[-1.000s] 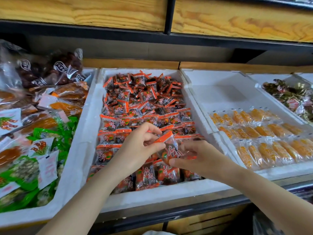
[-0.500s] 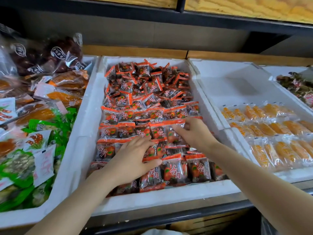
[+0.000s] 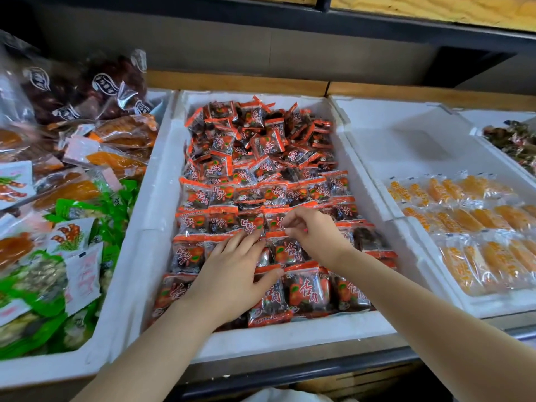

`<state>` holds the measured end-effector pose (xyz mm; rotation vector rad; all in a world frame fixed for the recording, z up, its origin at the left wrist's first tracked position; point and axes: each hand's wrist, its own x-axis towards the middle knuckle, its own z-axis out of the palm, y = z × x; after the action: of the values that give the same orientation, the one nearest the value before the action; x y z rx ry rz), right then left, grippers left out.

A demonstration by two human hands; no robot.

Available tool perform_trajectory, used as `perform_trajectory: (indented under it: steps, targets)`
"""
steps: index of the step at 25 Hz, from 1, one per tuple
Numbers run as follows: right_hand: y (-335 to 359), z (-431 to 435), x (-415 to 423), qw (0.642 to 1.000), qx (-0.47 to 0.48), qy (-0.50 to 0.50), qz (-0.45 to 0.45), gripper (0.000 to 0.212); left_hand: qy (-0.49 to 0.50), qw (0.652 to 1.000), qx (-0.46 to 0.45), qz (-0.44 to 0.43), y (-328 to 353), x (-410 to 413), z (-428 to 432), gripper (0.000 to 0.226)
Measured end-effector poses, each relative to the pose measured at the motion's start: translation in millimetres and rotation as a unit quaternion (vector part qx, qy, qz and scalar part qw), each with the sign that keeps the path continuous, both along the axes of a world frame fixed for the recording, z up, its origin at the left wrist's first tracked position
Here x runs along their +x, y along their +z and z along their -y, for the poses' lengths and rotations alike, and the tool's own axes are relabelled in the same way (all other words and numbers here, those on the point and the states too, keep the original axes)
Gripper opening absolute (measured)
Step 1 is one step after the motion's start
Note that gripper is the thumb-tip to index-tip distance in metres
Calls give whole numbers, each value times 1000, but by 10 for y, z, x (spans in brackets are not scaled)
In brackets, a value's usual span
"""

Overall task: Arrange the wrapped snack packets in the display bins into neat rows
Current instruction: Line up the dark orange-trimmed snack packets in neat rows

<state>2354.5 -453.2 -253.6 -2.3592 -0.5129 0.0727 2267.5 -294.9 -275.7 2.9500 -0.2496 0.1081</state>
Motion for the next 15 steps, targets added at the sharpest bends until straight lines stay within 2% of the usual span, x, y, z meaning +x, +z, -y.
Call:
perform_trajectory:
  steps: [3,5,7,9,12,15]
  targets:
    - [39,78,-119,990,-36,49,124,16,6,1000,-10,-12,2,-15,-11,74]
    - [59,172,-258,970,-92,120,188,28,5,1000,-9,-14,-5,-15,-10,71]
    - [5,256,-365,947,-194,170,191,49,6,1000,-16,-13,-20,-4,-13,70]
    - [-79,318,-420,933,-255,170,190,62,7,1000,-27,-11,-32,-2,-9,70]
    - [-95,304,-443,922,-281,171,204,59,0,999,-26,-20,1,-43,-1,70]
    - [83,291,-367,941,-240,179,157,51,0,1000,-18,-18,162,-11,-49,65]
